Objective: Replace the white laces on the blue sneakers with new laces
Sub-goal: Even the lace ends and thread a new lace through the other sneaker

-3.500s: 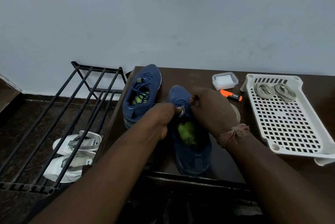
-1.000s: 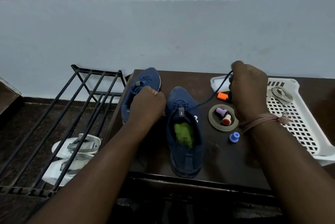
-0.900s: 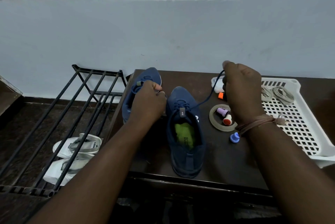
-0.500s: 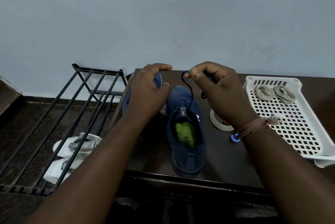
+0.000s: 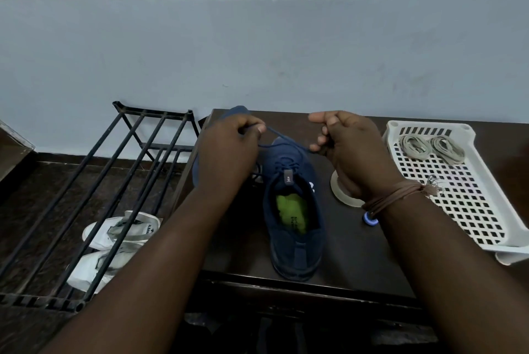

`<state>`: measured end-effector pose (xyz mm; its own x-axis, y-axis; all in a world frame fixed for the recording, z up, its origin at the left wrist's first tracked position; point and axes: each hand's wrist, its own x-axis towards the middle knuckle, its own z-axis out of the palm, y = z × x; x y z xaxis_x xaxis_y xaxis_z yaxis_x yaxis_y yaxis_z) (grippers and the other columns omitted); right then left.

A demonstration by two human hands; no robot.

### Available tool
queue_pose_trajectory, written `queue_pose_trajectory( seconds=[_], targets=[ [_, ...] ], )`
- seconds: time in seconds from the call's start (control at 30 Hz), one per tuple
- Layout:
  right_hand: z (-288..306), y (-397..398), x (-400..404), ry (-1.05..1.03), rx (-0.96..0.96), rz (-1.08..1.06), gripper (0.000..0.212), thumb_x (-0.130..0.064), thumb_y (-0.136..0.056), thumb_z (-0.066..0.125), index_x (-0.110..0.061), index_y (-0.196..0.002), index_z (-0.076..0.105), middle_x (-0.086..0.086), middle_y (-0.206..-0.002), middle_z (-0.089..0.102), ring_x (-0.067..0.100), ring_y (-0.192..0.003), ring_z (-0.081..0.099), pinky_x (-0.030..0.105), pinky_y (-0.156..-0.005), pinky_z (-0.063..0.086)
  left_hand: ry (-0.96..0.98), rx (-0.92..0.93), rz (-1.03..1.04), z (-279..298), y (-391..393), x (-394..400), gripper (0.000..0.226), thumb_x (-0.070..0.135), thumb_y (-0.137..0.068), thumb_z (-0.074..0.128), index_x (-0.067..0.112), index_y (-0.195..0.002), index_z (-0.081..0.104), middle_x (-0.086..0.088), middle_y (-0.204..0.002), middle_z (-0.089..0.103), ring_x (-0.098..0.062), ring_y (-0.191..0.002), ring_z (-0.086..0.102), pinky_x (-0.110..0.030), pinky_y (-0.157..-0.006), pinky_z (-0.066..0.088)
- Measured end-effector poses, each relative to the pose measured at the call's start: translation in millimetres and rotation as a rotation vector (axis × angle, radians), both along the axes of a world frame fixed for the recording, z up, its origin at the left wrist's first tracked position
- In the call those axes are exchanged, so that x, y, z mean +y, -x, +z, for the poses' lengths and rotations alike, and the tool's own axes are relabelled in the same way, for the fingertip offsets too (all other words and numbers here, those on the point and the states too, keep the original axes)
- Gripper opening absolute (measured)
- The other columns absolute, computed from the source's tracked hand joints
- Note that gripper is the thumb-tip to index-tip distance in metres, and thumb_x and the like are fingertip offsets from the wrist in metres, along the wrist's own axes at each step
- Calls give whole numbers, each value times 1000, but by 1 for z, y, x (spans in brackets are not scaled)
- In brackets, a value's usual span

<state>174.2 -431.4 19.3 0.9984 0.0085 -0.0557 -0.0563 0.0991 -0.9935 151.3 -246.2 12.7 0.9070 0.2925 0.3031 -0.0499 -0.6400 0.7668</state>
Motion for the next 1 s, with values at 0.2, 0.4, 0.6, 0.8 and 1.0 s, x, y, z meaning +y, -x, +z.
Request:
queue_pose_trajectory(
  seconds=[0.2, 0.4, 0.6, 0.8, 1.0],
  targets=[
    [-4, 5, -5, 109, 155, 55, 25, -1, -98, 48, -5, -101, 73, -2, -68, 59, 1, -45, 47, 14, -47, 37, -131, -22, 62, -6, -3, 7, 25, 26, -87, 64, 26, -109, 76, 7, -104, 74, -11, -98, 67, -33, -90, 54],
    [-5, 8, 2, 18, 168, 189, 15, 5, -93, 56, -2, -93, 69, 15, -78, 67, 16, -65, 58, 26, -63, 48, -119, 33, -358, -9, 1, -17, 42, 38, -83, 69, 30, -124, 71, 14, -101, 76, 4, -94, 66, -45, -104, 48],
    [-10, 5, -11, 420, 93, 119, 25, -17, -81, 81, -4, -90, 62, 9, -67, 68, 20, -60, 61, 37, -62, 54, -80, 7, -271, -10, 4, -23, 13, 17, -92, 67, 25, -96, 77, 12, -89, 74, -3, -84, 66, -27, -78, 54],
    [-21, 6, -13, 761, 311, 307, 30, -28, -82, 81, 0, -80, 70, 18, -78, 73, 29, -70, 74, 48, -71, 63, -27, 120, -257, -20, 1, -34, 17, 14, -99, 55, 19, -97, 71, 9, -94, 70, -2, -82, 62, -10, -65, 45],
    [-18, 5, -18, 653, 389, 291, 30, -33, -95, 62, -15, -119, 62, 6, -106, 69, 27, -104, 65, 32, -89, 53, -137, 193, -297, -35, 4, -40, 18, 26, -96, 66, 16, -83, 73, 5, -85, 73, -4, -76, 65, -22, -72, 54]
  ],
)
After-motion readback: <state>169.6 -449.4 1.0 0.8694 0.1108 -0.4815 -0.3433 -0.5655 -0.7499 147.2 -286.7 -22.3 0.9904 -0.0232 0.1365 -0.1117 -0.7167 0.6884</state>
